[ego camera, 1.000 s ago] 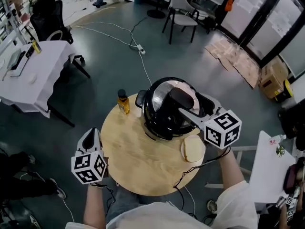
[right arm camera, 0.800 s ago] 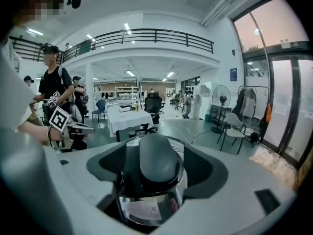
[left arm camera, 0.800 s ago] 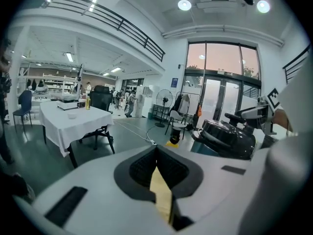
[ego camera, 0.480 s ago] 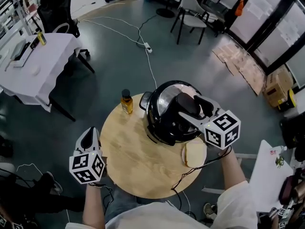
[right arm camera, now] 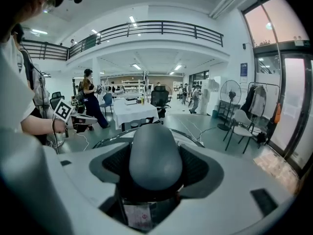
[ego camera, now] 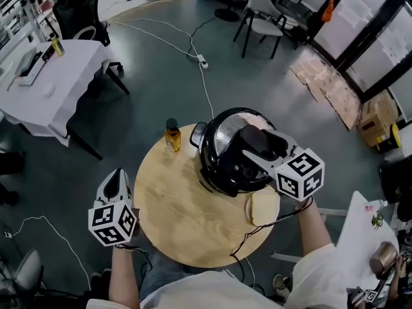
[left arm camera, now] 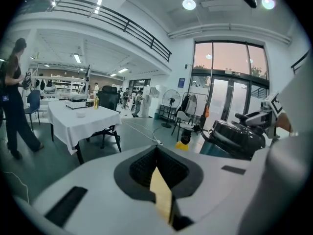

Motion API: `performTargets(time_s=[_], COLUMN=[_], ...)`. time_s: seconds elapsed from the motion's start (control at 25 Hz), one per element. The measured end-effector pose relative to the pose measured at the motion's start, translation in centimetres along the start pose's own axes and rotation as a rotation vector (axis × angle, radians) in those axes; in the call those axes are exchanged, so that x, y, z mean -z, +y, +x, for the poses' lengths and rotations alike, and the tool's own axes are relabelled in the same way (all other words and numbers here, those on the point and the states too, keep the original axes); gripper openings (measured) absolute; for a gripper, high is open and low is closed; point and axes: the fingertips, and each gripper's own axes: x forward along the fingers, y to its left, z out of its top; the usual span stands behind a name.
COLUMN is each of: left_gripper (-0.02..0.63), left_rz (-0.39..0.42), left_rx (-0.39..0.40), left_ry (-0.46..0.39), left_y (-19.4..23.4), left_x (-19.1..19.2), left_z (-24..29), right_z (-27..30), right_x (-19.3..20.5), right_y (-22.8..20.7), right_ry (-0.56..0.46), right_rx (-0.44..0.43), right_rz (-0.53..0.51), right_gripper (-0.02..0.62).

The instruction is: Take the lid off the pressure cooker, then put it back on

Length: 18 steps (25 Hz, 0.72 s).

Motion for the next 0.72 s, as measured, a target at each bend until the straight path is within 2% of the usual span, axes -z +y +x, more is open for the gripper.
performTargets(time_s=[0.16, 0.72], left_gripper=[-0.010, -0.009], left_rz=[0.004, 0.000], left_rx=[-0.003, -0.017], left_ry=[0.001, -0.007], left_y=[0.2, 1.0], left_x=[0.0, -1.0], left_z=[0.0, -0.3], right_z=[0.1, 0.1], right_x=[0.2, 0.0], right_y=[-0.1, 0.0], right_ry=[-0.009, -0.020], right_rx=[-0.001, -0.019], right_rz=[0.005, -0.009], right_gripper=[0.291, 0.284])
